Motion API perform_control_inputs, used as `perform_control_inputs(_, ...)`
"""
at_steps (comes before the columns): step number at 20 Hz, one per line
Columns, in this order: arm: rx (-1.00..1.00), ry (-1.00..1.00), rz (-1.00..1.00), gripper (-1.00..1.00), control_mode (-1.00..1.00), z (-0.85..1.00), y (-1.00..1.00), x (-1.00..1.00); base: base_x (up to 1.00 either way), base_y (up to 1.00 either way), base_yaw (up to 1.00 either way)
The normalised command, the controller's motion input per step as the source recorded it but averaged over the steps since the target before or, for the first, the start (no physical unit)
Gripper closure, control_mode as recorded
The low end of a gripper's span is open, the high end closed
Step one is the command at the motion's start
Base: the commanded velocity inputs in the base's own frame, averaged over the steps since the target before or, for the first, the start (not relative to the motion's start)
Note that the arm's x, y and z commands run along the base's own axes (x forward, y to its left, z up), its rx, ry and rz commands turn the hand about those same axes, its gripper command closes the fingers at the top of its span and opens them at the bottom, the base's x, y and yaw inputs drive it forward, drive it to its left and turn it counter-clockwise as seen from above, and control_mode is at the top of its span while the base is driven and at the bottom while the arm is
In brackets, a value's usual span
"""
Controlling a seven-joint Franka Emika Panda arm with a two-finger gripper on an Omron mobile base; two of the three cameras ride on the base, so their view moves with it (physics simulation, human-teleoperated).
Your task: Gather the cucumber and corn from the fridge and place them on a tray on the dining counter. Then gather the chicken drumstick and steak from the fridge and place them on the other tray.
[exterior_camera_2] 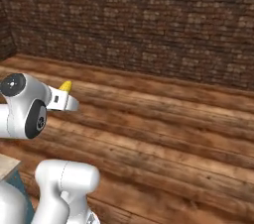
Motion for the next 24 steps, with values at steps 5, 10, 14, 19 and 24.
perform_control_inputs(5,0.00,0.00,0.00,1.00,1.00,0.00,0.00,0.00,1.00,0.43,0.35)
perform_control_inputs(10,0.00,0.00,0.00,1.00,1.00,0.00,0.00,0.00,1.00,0.32,0.45)
perform_control_inputs(14,0.00,0.00,0.00,1.00,1.00,0.00,0.00,0.00,1.00,0.24,0.52)
perform_control_inputs(19,0.00,0.00,0.00,1.00,1.00,0.00,0.00,0.00,1.00,0.22,0.54)
perform_control_inputs(24,0.00,0.00,0.00,1.00,1.00,0.00,0.00,0.00,1.00,0.25,0.51)
